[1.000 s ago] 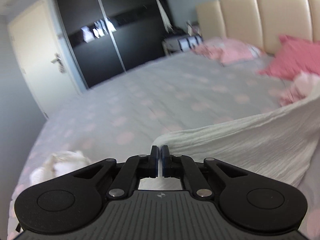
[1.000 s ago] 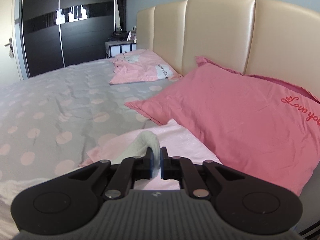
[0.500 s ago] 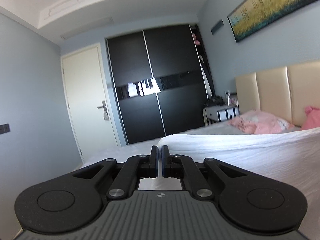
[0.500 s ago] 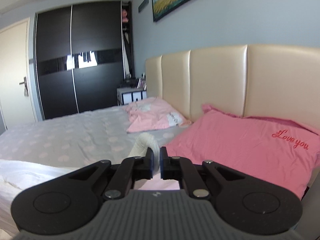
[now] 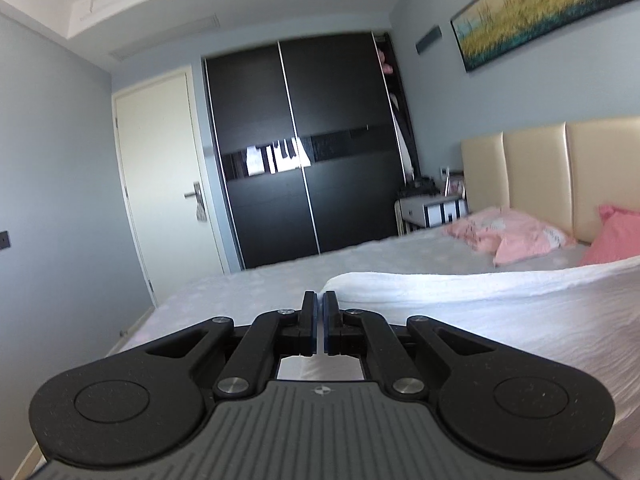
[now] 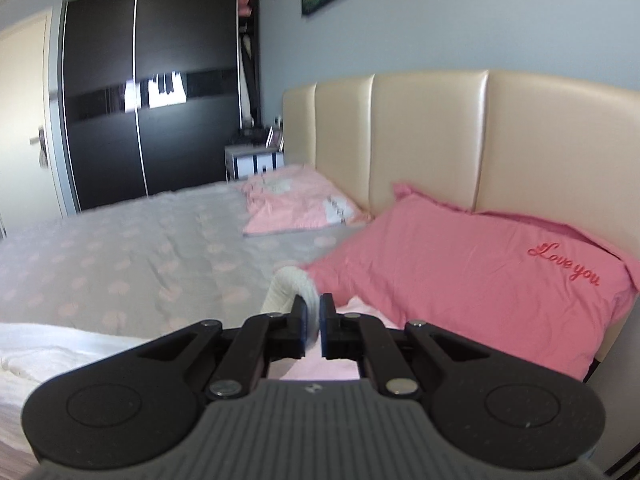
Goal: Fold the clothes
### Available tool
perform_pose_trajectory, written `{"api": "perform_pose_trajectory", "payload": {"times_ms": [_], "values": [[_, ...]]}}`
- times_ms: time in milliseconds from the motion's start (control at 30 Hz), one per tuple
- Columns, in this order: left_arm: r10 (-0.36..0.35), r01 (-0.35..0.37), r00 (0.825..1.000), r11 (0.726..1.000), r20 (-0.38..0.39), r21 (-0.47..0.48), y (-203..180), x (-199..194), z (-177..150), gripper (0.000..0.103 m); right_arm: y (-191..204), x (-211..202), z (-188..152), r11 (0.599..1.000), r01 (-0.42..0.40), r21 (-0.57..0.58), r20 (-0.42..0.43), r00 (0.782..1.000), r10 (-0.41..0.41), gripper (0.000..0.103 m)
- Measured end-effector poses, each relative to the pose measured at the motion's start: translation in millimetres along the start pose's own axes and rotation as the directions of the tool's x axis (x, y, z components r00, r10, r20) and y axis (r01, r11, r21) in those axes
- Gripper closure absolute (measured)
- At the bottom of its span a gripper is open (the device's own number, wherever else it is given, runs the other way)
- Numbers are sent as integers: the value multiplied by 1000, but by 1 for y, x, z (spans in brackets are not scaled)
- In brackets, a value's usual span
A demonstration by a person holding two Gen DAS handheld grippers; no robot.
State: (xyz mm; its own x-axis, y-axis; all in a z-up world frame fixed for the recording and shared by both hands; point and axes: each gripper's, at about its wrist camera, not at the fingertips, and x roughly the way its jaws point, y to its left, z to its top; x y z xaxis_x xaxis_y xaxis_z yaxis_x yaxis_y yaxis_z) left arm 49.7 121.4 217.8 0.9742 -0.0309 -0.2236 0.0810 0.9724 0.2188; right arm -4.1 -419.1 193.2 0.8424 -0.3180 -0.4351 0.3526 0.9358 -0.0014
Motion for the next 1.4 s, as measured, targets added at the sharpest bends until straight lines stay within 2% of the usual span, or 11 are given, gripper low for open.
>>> {"api": "perform_pose_trajectory", "payload": {"times_ms": [300, 467, 600, 800, 867, 900, 967, 1067, 1167, 1267, 1400], "values": [[90, -83, 982, 995, -165, 50, 0, 116, -33, 103, 66, 142, -5, 993, -37, -110, -183, 983, 16, 96], [157, -154, 950, 988, -269, 33, 20, 174, -60, 103, 106, 224, -13, 992, -93, -84, -292, 954, 65, 96], [129, -119, 921, 992, -367, 51, 23, 209, -90, 103, 140, 278, -23, 987, -63, -150, -325, 946, 11, 95], [45, 7, 885, 994, -463, 109, 8, 250, -125, 101, 130, 299, -22, 989, -98, -113, -326, 944, 56, 82], [5, 54, 869, 993, -494, 105, 4, 263, -137, 84, 126, 305, -21, 989, -112, -96, -326, 942, 75, 69], [-3, 64, 859, 993, -513, 102, 3, 268, -144, 79, 123, 308, -20, 989, -119, -87, -326, 941, 84, 58], [-18, 83, 835, 992, -550, 93, 4, 278, -159, 72, 119, 314, -19, 989, -133, -70, -326, 940, 103, 50], [-54, 108, 783, 993, -620, 49, 6, 293, -180, 72, 103, 308, -13, 990, -133, -39, -277, 954, 117, 44], [-79, 120, 750, 993, -657, 17, 6, 299, -197, 72, 87, 306, -13, 992, -129, -9, -249, 961, 123, 43], [-96, 130, 735, 992, -671, 1, 4, 300, -203, 74, 83, 314, -21, 993, -115, -16, -270, 957, 106, 44], [-103, 125, 741, 992, -664, -15, 1, 300, -205, 84, 89, 336, -34, 991, -129, -27, -310, 944, 114, 47]]}}
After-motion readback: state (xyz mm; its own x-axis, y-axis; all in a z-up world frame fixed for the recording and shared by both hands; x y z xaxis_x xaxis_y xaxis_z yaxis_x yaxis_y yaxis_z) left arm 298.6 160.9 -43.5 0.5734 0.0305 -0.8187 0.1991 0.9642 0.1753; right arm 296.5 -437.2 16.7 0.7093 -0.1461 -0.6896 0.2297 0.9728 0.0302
